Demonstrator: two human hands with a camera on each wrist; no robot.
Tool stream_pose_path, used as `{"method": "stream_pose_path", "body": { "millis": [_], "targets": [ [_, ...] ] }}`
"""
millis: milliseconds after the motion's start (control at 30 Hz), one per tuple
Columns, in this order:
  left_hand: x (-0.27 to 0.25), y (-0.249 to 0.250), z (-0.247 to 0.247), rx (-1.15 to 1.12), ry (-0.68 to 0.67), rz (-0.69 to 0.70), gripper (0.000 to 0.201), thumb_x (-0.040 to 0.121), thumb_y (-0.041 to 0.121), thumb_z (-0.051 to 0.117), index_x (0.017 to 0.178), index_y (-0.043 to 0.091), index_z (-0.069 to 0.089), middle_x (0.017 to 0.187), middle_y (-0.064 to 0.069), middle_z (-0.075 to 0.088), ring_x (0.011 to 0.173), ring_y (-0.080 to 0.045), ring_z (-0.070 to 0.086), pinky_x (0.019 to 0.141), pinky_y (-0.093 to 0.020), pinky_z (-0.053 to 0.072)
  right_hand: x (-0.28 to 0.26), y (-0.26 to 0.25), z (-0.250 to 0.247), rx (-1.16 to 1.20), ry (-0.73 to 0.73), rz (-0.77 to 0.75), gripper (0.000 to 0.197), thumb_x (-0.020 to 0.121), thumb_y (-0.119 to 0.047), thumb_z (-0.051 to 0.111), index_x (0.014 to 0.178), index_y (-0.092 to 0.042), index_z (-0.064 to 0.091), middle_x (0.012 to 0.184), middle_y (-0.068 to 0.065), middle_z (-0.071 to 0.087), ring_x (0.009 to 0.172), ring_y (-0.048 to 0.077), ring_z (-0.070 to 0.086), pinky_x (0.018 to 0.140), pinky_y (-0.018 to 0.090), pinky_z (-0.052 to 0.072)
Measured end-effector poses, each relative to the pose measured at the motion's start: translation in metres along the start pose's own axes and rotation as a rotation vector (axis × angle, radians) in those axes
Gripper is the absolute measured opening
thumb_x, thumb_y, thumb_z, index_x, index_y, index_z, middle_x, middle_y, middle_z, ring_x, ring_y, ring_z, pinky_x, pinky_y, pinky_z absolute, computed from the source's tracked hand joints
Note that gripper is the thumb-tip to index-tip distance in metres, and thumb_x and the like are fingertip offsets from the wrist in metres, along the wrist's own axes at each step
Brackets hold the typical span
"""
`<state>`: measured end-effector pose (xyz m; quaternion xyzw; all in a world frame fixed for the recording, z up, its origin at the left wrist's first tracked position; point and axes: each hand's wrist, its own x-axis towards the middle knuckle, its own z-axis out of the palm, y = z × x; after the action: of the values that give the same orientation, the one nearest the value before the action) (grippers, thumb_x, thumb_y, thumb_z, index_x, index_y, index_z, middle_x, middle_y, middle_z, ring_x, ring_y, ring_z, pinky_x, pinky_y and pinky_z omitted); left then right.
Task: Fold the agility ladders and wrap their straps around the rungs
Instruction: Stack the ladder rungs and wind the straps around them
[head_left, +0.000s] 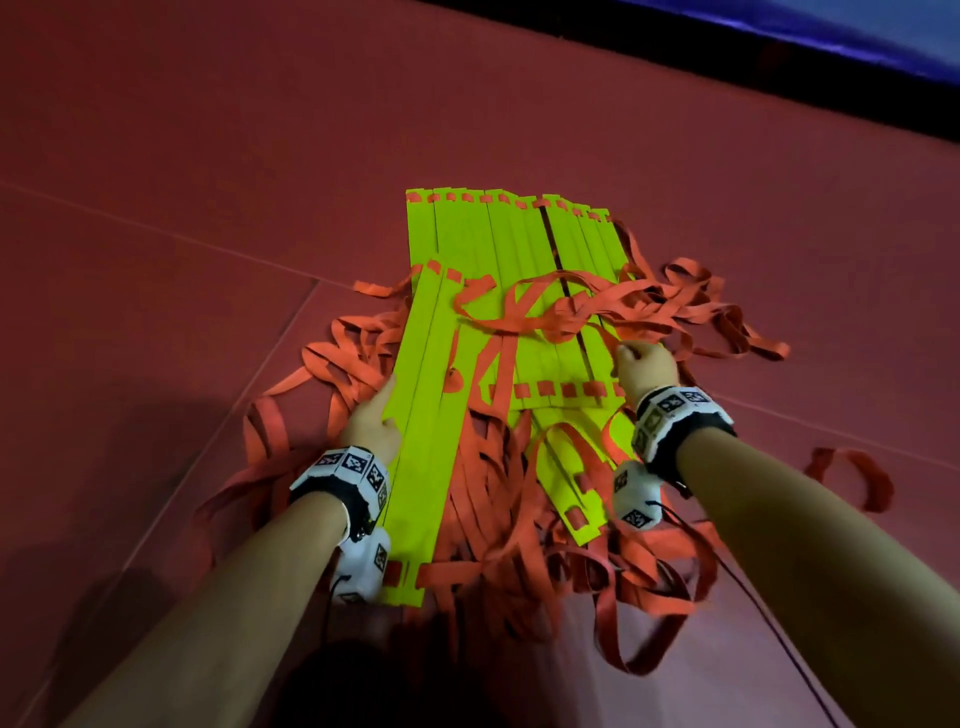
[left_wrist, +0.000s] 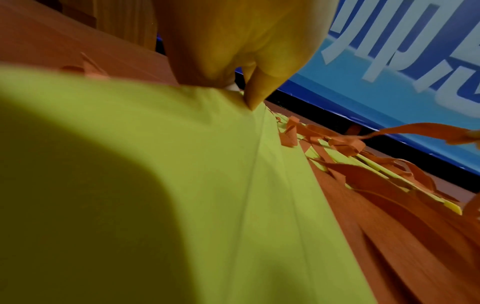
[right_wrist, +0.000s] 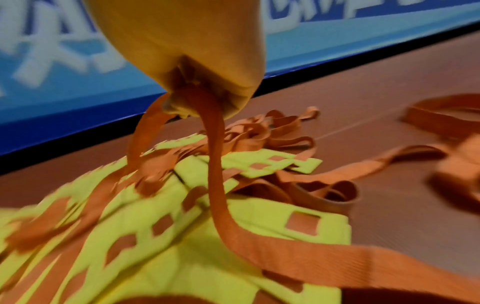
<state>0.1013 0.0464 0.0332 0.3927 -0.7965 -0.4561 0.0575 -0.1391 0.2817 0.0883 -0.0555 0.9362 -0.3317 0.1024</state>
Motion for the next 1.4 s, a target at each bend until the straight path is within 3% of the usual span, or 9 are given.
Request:
{"method": "stream_pose_path", "body": {
  "millis": [133, 200, 300, 400, 500, 900, 1100, 1300, 1400],
  "targets": [
    [-0.036, -0.004, -0.015, 0.075, -0.015, -0.039, 0.065, 0.093, -0.005, 0.042, 0.149, 0.026, 0.036, 0.137, -0.019, 0.054, 0.084, -0.036, 0.061, 0.066, -0.032, 0.043, -0.008, 0.046, -0.047, -0.032, 0.133, 0.279, 0.033, 0.09, -0.019, 0.046, 0.102, 0.001, 0.069, 0.105, 0.025, 0.068, 0.099, 0.04, 0.063, 0.081, 0.04, 0.051],
    [-0.052, -0.01, -0.021, 0.168, -0.077, -0.073, 0.07, 0.091, -0.003, 0.043, 0.151, 0.029, 0.031, 0.099, -0.022, 0.067, 0.055, -0.025, 0.049, 0.057, -0.03, 0.036, -0.026, 0.059, -0.06, -0.228, 0.0, 0.346, 0.028, 0.092, -0.017, 0.049, 0.106, 0.001, 0.067, 0.114, 0.02, 0.067, 0.104, 0.037, 0.063, 0.074, 0.03, 0.048],
    [-0.067, -0.016, -0.022, 0.345, -0.228, -0.117, 0.073, 0.093, 0.005, 0.045, 0.154, 0.033, 0.015, 0.06, -0.009, 0.05, 0.051, -0.022, 0.045, 0.047, -0.029, 0.033, -0.045, 0.066, -0.059, -0.371, -0.217, 0.321, 0.034, 0.098, -0.024, 0.048, 0.115, 0.002, 0.062, 0.119, 0.019, 0.062, 0.105, 0.034, 0.06, 0.073, 0.025, 0.049],
    [-0.071, -0.006, -0.023, 0.496, -0.243, -0.139, 0.068, 0.096, 0.02, 0.048, 0.154, 0.029, 0.015, 0.097, -0.014, 0.061, 0.091, -0.03, 0.058, 0.071, -0.035, 0.049, -0.051, 0.06, -0.039, -0.442, -0.228, 0.278, 0.04, 0.097, -0.025, 0.046, 0.128, -0.001, 0.054, 0.128, 0.022, 0.058, 0.115, 0.037, 0.055, 0.089, 0.037, 0.044],
    [-0.059, 0.013, -0.024, 0.559, -0.087, -0.146, 0.057, 0.097, 0.034, 0.051, 0.15, 0.023, 0.031, 0.139, -0.017, 0.039, 0.13, -0.036, 0.033, 0.098, -0.043, 0.042, -0.05, 0.038, -0.017, -0.422, -0.158, 0.175, 0.05, 0.094, -0.027, 0.052, 0.139, -0.006, 0.044, 0.132, 0.023, 0.054, 0.121, 0.039, 0.051, 0.093, 0.04, 0.043],
    [0.057, 0.076, 0.005, 0.472, -0.036, 0.094, 0.048, 0.099, 0.028, 0.047, 0.145, 0.018, 0.04, 0.142, -0.018, 0.04, 0.133, -0.037, 0.033, 0.108, -0.042, 0.031, -0.017, -0.053, 0.085, -0.346, -0.406, -0.371, 0.047, 0.096, -0.023, 0.05, 0.14, -0.01, 0.044, 0.141, 0.015, 0.047, 0.13, 0.032, 0.044, 0.103, 0.041, 0.04],
    [0.078, 0.063, 0.034, 0.529, -0.093, 0.158, 0.05, 0.1, 0.026, 0.047, 0.148, 0.021, 0.035, 0.145, -0.01, 0.038, 0.136, -0.029, 0.029, 0.105, -0.04, 0.038, -0.02, -0.043, 0.117, -0.571, -0.484, -0.459, 0.048, 0.09, -0.027, 0.057, 0.135, -0.013, 0.047, 0.13, 0.013, 0.046, 0.119, 0.034, 0.048, 0.09, 0.039, 0.045],
    [0.091, 0.061, 0.056, 0.563, -0.096, 0.21, 0.056, 0.1, 0.035, 0.046, 0.151, 0.031, 0.026, 0.157, -0.002, 0.024, 0.145, -0.024, 0.017, 0.111, -0.045, 0.031, -0.009, -0.04, 0.105, -0.143, -0.37, -0.266, 0.024, 0.094, -0.007, 0.042, 0.112, 0.0, 0.057, 0.104, 0.025, 0.063, 0.095, 0.038, 0.059, 0.072, 0.036, 0.04],
    [0.093, 0.062, 0.066, 0.619, -0.129, 0.224, 0.057, 0.1, 0.037, 0.046, 0.152, 0.036, 0.023, 0.16, -0.003, 0.017, 0.148, -0.024, 0.011, 0.116, -0.046, 0.022, 0.0, -0.034, 0.085, 0.066, -0.252, -0.138, 0.022, 0.098, -0.019, 0.047, 0.111, -0.008, 0.06, 0.083, 0.015, 0.062, 0.076, 0.03, 0.058, 0.068, 0.036, 0.042]
  ]
}}
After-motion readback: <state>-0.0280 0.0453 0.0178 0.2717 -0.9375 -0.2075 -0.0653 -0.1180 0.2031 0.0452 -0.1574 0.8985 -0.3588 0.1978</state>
